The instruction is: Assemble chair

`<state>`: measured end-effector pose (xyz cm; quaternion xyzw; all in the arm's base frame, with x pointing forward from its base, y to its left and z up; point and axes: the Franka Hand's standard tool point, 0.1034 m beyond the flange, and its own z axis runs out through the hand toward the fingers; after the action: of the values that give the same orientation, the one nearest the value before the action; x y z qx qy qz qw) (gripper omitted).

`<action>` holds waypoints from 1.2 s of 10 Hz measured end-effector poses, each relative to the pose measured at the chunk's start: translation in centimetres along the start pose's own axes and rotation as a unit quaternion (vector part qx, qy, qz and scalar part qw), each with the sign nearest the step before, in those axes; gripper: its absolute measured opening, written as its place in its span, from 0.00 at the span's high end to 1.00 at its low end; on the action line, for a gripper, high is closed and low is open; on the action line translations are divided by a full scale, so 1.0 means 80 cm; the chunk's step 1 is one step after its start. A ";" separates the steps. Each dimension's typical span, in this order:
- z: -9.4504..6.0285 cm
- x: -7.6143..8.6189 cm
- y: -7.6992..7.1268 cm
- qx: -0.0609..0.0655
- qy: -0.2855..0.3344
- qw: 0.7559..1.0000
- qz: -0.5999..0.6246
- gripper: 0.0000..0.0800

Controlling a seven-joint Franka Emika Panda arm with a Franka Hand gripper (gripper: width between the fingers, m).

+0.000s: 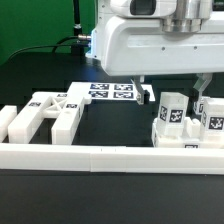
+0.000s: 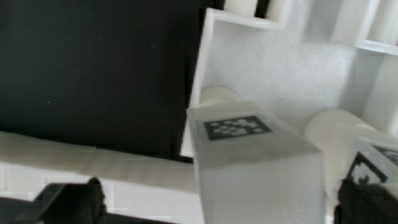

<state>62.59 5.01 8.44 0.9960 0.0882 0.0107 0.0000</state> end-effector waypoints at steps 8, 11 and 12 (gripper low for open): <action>0.001 0.002 -0.004 0.001 0.007 0.962 0.273 0.64; 0.002 0.011 -0.005 0.040 0.033 0.835 0.548 0.64; 0.000 0.018 -0.004 0.073 0.044 0.760 0.644 0.64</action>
Offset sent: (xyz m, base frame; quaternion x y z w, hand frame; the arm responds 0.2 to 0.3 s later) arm 0.0000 0.0000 0.0000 0.0000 0.0000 0.1296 0.9916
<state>63.94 5.62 8.49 0.8136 -0.5736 0.0457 -0.0832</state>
